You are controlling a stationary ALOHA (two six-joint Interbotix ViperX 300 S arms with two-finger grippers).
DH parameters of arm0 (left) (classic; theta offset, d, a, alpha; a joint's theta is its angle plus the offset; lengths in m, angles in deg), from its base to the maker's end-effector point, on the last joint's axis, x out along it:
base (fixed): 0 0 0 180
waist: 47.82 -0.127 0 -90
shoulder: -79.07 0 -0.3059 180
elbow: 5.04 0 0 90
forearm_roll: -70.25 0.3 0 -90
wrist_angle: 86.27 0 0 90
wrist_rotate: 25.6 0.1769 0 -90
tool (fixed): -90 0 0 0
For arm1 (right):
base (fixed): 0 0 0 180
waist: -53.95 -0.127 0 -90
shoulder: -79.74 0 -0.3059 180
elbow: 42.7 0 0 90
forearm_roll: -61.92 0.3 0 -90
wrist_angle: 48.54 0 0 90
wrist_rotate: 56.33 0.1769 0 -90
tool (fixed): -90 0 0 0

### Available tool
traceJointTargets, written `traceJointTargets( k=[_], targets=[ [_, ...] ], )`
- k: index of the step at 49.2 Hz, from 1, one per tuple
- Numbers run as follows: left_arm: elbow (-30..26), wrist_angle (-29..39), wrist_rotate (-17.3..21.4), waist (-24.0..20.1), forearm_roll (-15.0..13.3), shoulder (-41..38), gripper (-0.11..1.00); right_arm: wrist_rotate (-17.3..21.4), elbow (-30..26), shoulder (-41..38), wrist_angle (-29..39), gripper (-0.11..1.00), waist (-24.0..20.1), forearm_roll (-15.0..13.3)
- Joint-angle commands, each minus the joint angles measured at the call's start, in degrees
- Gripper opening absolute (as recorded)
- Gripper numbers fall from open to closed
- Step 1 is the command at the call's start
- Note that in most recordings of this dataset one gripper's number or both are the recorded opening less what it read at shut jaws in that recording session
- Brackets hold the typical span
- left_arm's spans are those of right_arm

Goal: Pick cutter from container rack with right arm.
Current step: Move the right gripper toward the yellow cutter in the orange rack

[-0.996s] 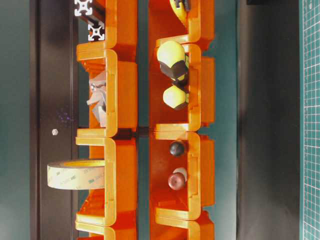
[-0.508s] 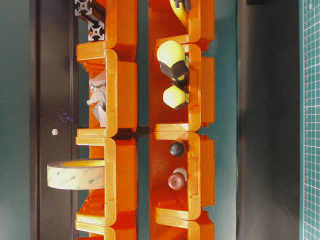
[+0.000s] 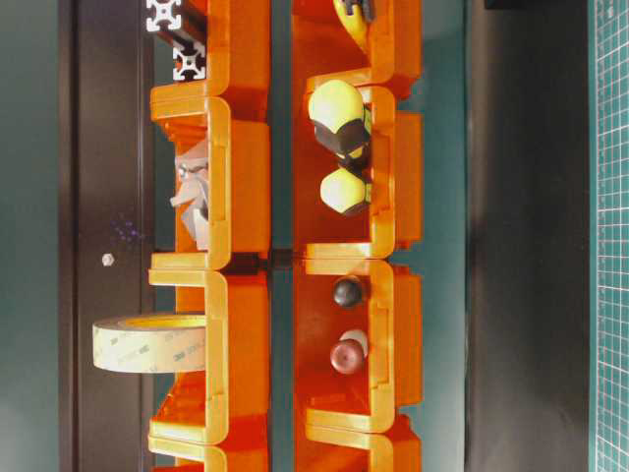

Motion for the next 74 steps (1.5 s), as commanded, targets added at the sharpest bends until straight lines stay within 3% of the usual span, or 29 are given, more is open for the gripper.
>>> traceJointTargets(
  k=[1, 6, 16, 20, 38, 53, 74],
  targets=[
    [-1.4, -0.2, -0.2, 0.4, 0.2, -0.6, 0.01, 0.2, 0.3, 1.1, -2.0, 0.02, -0.1, -0.4],
    [-1.4, -0.2, -0.2, 0.7, 0.1, -0.8, 0.01, 0.3, 1.3, 2.0, -6.2, 0.14, 0.5, -0.4],
    [-1.5, -0.2, -0.2, 0.9, 0.1, -0.5, 0.01, 0.4, 3.1, 2.3, -8.8, 0.69, 3.7, -0.5],
    [-1.5, -0.2, -0.2, 0.9, 0.1, -0.5, 0.01, 0.4, 3.7, 2.1, -8.9, 0.82, 4.4, -1.4],
    [-1.4, -0.4, -0.2, 0.9, 0.2, -0.5, 0.01, 0.7, 6.2, 1.1, -10.2, 0.78, 9.6, -6.5],
    [-1.3, -0.4, -0.2, 0.9, 0.2, -0.4, 0.01, 0.7, 6.7, -1.1, -16.7, 0.78, 12.9, -6.6],
    [-0.9, -0.2, -0.2, 1.0, 0.2, -0.4, 0.01, 0.7, 6.5, -3.1, -17.1, 0.77, 16.2, -6.6]
  ],
)
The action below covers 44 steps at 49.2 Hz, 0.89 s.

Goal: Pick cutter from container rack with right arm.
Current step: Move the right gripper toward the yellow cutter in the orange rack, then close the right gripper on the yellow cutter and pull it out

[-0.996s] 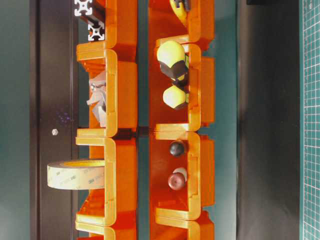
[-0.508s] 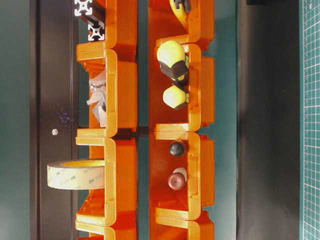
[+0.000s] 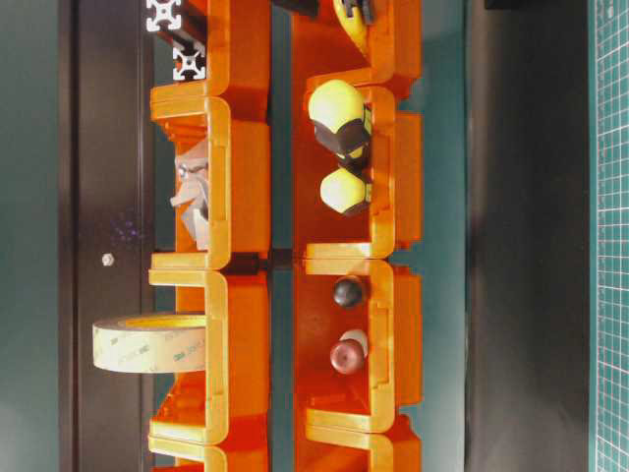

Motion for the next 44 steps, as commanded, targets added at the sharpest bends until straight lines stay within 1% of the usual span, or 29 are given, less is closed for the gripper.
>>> traceJointTargets(
  k=[1, 8, 14, 20, 26, 28, 33, 38, 44],
  targets=[
    [-0.9, -0.3, -0.3, 0.1, 0.1, -0.2, 0.01, 0.1, -0.8, 0.4, -0.4, 0.77, 0.4, -0.5],
    [-0.9, -0.3, -0.2, 0.1, 0.2, -0.2, 0.01, 0.3, -0.9, 0.3, -0.6, 0.73, 0.4, -0.4],
    [-0.9, -0.3, -0.2, 0.1, 0.2, -0.2, 0.01, 1.4, -1.1, 0.2, -1.6, 0.66, 0.4, -0.4],
    [-0.9, -0.3, -0.3, 0.1, 0.2, -0.2, 0.01, 3.6, -1.1, 0.2, -2.5, 0.54, 0.2, -0.4],
    [-0.9, -0.3, -0.3, 0.1, 0.2, -0.2, 0.01, 4.6, -1.1, 0.2, -2.4, 0.36, -0.4, -0.4],
    [-0.9, -0.3, -0.3, 0.1, 0.2, -0.2, 0.01, 4.6, -1.3, 0.2, -2.2, 0.32, -0.9, -0.2],
    [-0.9, -0.4, -0.3, 0.1, 0.2, -0.2, 0.01, 4.6, -2.3, 0.4, -1.2, 0.32, -1.9, -0.1],
    [-0.9, -0.3, -0.3, 0.1, 0.1, -0.2, 0.01, 4.3, -4.4, 0.8, 1.2, 0.32, -3.3, 0.0],
    [-0.9, -0.4, -0.3, 0.1, 0.1, -0.2, 0.01, 4.0, -7.2, 1.2, 5.3, 0.29, -5.4, 0.8]
  ],
)
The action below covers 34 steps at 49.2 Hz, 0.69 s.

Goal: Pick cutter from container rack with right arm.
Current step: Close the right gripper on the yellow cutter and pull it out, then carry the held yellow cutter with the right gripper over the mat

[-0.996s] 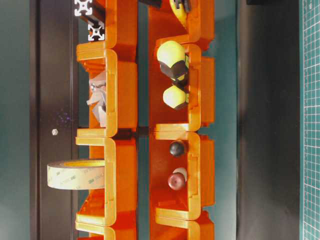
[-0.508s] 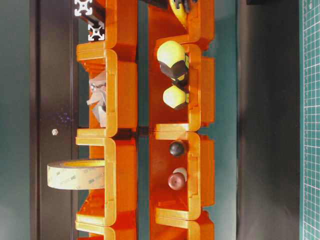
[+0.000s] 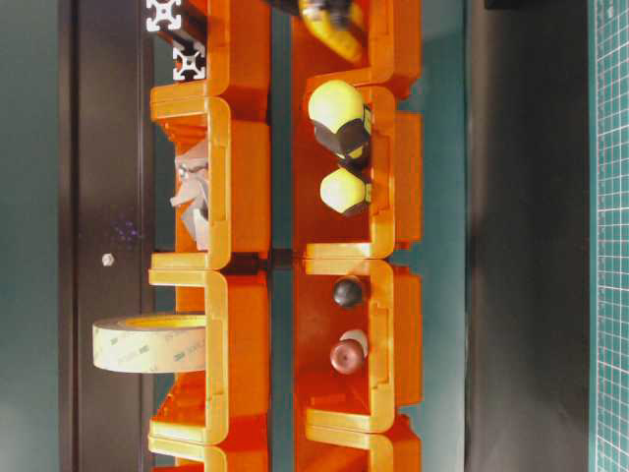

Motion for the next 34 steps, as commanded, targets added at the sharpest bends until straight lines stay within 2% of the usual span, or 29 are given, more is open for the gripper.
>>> traceJointTargets(
  k=[1, 6, 18, 24, 34],
  targets=[
    [-0.9, -0.3, -0.3, 0.2, 0.2, -0.3, 0.01, -0.2, -3.5, 1.2, 3.5, 0.28, -1.8, 0.4],
    [-0.9, -0.3, -0.3, 0.2, 0.1, -0.3, 0.01, -0.2, -5.9, 1.6, 6.6, 0.27, -3.9, 1.6],
    [-0.6, -0.3, -0.3, 0.2, 0.2, -0.3, 0.01, -0.4, -12.4, 3.5, 8.3, 0.27, -9.8, 4.2],
    [-0.7, -0.4, -0.3, 0.2, 0.1, 0.2, 0.01, -0.4, -16.7, 4.7, 9.3, 0.27, -13.7, 6.6],
    [-1.0, -0.3, -0.3, 0.2, 0.1, 1.7, 0.01, -0.5, -22.2, 3.5, 10.7, 0.27, -20.3, 7.0]
  ],
)
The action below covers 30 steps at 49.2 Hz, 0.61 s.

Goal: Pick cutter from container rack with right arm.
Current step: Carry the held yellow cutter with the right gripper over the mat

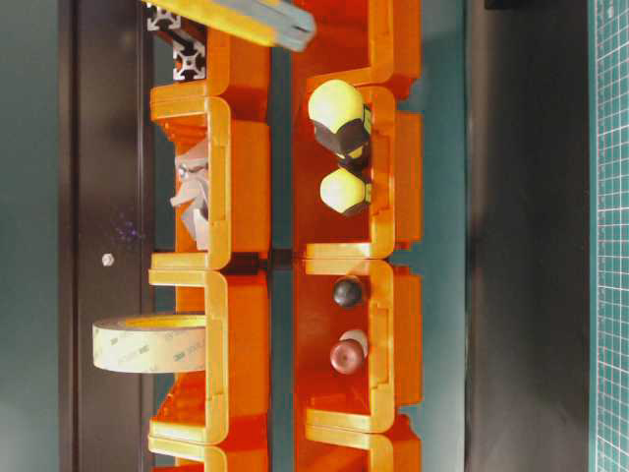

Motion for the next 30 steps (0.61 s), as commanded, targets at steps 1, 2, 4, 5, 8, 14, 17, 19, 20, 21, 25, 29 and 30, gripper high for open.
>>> traceJointTargets(
  k=[1, 2, 4, 5, 8, 14, 17, 19, 20, 21, 25, 29, 30],
  targets=[
    [-1.1, -0.3, -0.3, 0.1, 0.2, 0.3, 0.01, -0.1, -3.8, -0.4, 0.9, 0.27, -2.8, -0.2],
    [-1.1, -0.3, -0.3, 0.1, 0.2, 0.4, 0.01, -0.1, -4.2, -0.7, 0.8, 0.27, -3.3, -0.2],
    [-1.1, -0.3, -0.3, 0.1, 0.1, 0.5, 0.01, -0.1, -5.0, -1.4, 0.7, 0.27, -4.0, -0.2],
    [-1.1, -0.3, -0.3, 0.1, 0.2, 0.5, 0.01, -0.1, -5.4, -1.9, 0.6, 0.27, -4.4, -0.2],
    [-1.1, -0.3, -0.3, 0.2, 0.2, 0.5, 0.01, -0.1, -6.8, -3.8, 0.4, 0.27, -5.2, -0.2],
    [-1.0, -0.3, -0.3, 0.2, 0.2, 0.5, 0.01, -0.6, -8.9, -8.8, -1.9, 0.27, -5.7, -0.2],
    [-1.0, -0.3, -0.3, 0.2, 0.2, 0.6, 0.01, -2.0, -9.8, -11.0, -3.5, 0.27, -5.4, -0.3],
    [-1.0, -0.3, -0.3, 0.2, 0.2, 0.5, 0.01, -3.2, -10.5, -12.4, -4.2, 0.27, -5.0, -0.3],
    [-1.0, -0.3, -0.3, 0.2, 0.2, 0.5, 0.01, -3.8, -10.8, -13.1, -4.6, 0.27, -4.8, -0.4],
    [-1.0, -0.3, -0.3, 0.1, 0.2, 0.5, 0.01, -4.5, -11.3, -13.8, -4.8, 0.27, -4.6, -0.4],
    [-1.1, -0.3, -0.3, 0.1, 0.1, 0.6, 0.01, -7.6, -12.6, -16.7, -5.7, 0.27, -3.5, -0.7],
    [-1.1, -0.3, -0.3, 0.2, 0.2, 0.8, 0.01, -11.2, -13.1, -19.5, -6.2, 0.27, -2.4, -0.9],
    [-1.1, -0.3, -0.3, 0.1, 0.2, 0.8, 0.01, -12.0, -13.0, -20.1, -6.4, 0.27, -2.0, -0.9]
  ],
)
